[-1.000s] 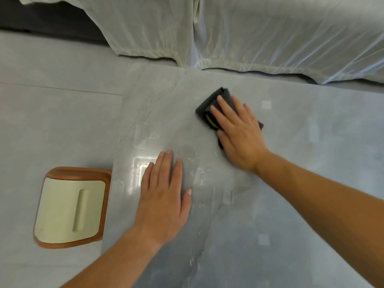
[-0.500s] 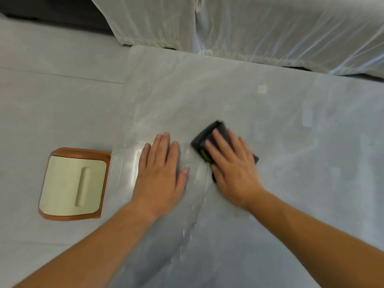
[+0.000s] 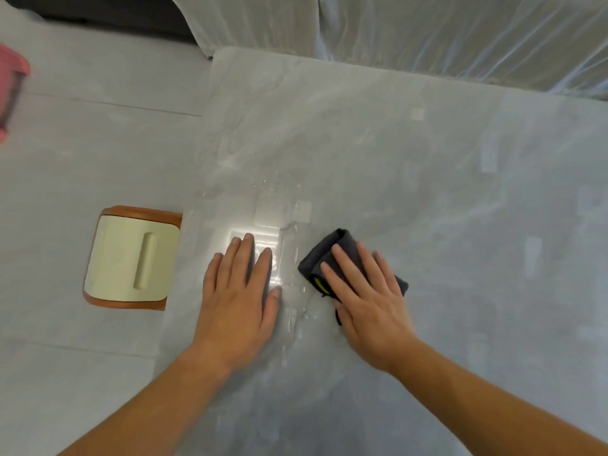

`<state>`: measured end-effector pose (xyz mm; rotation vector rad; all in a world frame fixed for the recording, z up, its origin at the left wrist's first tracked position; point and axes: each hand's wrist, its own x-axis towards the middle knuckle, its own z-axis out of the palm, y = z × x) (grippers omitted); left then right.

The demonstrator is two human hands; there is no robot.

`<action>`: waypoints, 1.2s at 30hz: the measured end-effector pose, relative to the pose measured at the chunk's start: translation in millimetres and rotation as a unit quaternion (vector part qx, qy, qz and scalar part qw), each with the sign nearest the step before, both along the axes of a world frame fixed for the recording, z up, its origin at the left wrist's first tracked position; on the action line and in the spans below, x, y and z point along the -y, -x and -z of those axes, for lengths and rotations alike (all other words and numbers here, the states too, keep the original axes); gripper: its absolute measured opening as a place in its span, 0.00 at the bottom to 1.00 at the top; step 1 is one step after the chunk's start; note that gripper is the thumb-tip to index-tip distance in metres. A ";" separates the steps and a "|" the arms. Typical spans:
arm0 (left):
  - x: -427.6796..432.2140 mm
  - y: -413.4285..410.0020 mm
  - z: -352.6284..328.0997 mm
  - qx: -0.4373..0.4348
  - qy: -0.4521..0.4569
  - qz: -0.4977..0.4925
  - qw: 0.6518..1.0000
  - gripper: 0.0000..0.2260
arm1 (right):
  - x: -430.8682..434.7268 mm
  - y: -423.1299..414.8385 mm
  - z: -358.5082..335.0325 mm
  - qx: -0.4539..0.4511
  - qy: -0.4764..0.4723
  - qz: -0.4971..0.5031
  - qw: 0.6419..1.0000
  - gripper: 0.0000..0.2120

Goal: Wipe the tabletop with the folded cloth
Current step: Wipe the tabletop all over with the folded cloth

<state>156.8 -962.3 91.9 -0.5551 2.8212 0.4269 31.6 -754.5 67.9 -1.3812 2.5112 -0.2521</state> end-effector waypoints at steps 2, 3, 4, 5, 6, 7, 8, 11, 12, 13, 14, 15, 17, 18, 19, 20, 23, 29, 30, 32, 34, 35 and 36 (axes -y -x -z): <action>0.3 -2.7 2.6 0.004 0.004 0.007 1.000 0.27 | -10.1 19.5 0.9 0.000 0.006 -0.041 0.999 0.27; 0.5 -3.3 3.3 0.006 0.006 0.007 1.000 0.27 | -9.4 31.7 1.4 0.001 0.011 -0.021 1.000 0.26; 0.2 -2.9 3.3 0.007 0.006 0.006 1.000 0.27 | -6.6 43.7 1.5 0.002 0.016 0.025 1.000 0.26; -0.4 -2.5 3.1 0.009 0.005 0.004 1.000 0.27 | -2.0 52.5 1.3 0.004 0.018 0.082 0.996 0.26; -0.8 -2.5 2.5 0.009 0.004 0.001 1.000 0.27 | 3.8 54.7 0.6 0.008 0.017 0.135 0.991 0.26; -0.6 -2.6 1.8 0.009 0.002 0.000 1.000 0.27 | 8.9 49.7 0.6 0.011 0.016 0.174 0.985 0.26; -0.4 -3.2 1.3 0.011 -0.003 0.000 1.000 0.27 | 11.3 37.4 0.6 0.008 0.014 0.195 0.981 0.26; 2.6 -8.0 -0.9 0.010 -0.019 0.006 1.000 0.27 | 0.7 -26.3 -1.1 0.004 0.010 0.144 0.990 0.28; 2.9 -10.8 -3.0 0.008 -0.024 0.008 1.000 0.27 | -8.5 -49.6 -2.6 0.007 0.005 0.098 0.995 0.28; 2.6 -14.7 -5.0 0.007 -0.025 0.010 1.000 0.28 | -18.2 -67.4 -4.8 0.011 -0.003 0.052 0.999 0.29; 1.7 -19.2 -7.1 0.006 -0.025 0.010 1.000 0.28 | -26.1 -74.3 -6.0 0.011 -0.009 0.017 1.000 0.28; 0.8 -24.9 -8.8 0.004 -0.027 0.008 1.000 0.28 | -30.1 -70.1 -5.2 0.012 -0.008 -0.005 1.000 0.28; -0.2 -38.1 -10.4 -0.001 -0.032 0.005 0.999 0.27 | -26.1 -52.3 -1.4 0.008 0.002 0.009 1.000 0.28; 0.3 -45.8 -10.7 -0.001 -0.032 0.005 0.999 0.27 | -19.8 -44.5 -0.4 0.008 0.010 0.049 0.999 0.27; 1.2 -54.3 -10.6 0.000 -0.029 0.006 1.000 0.26 | -13.1 -39.7 -0.3 0.010 0.017 0.103 0.994 0.27; 2.3 -62.6 -10.5 0.001 -0.026 0.008 1.000 0.26 | -6.7 -40.9 -0.9 0.014 0.023 0.159 0.987 0.26; 5.7 -89.6 -9.8 0.007 -0.020 0.010 1.000 0.26 | 0.1 -86.8 -1.6 0.017 0.028 0.236 0.971 0.26; 7.3 -128.1 -4.7 0.015 -0.007 0.052 0.999 0.26 | -37.4 -172.0 -0.4 0.015 0.009 0.037 0.999 0.26; 5.9 -133.2 -4.5 0.010 -0.011 0.057 0.998 0.26 | -38.7 -166.5 0.4 0.013 0.015 0.046 0.999 0.25; 2.4 -142.7 -3.3 0.007 -0.017 0.069 0.997 0.26 | -34.7 -152.6 -1.6 0.012 0.029 0.147 0.989 0.25; -0.4 -149.8 -0.8 0.006 -0.016 0.077 0.997 0.27 | -23.6 -152.9 -3.8 0.029 0.037 0.278 0.959 0.25; -1.1 -151.9 1.1 0.006 -0.018 0.079 0.997 0.27 | -16.5 -163.2 -4.1 0.035 0.041 0.322 0.945 0.26; -1.5 -152.8 2.5 0.008 -0.020 0.079 0.997 0.28 | -10.4 -180.4 -4.4 0.029 0.040 0.345 0.937 0.26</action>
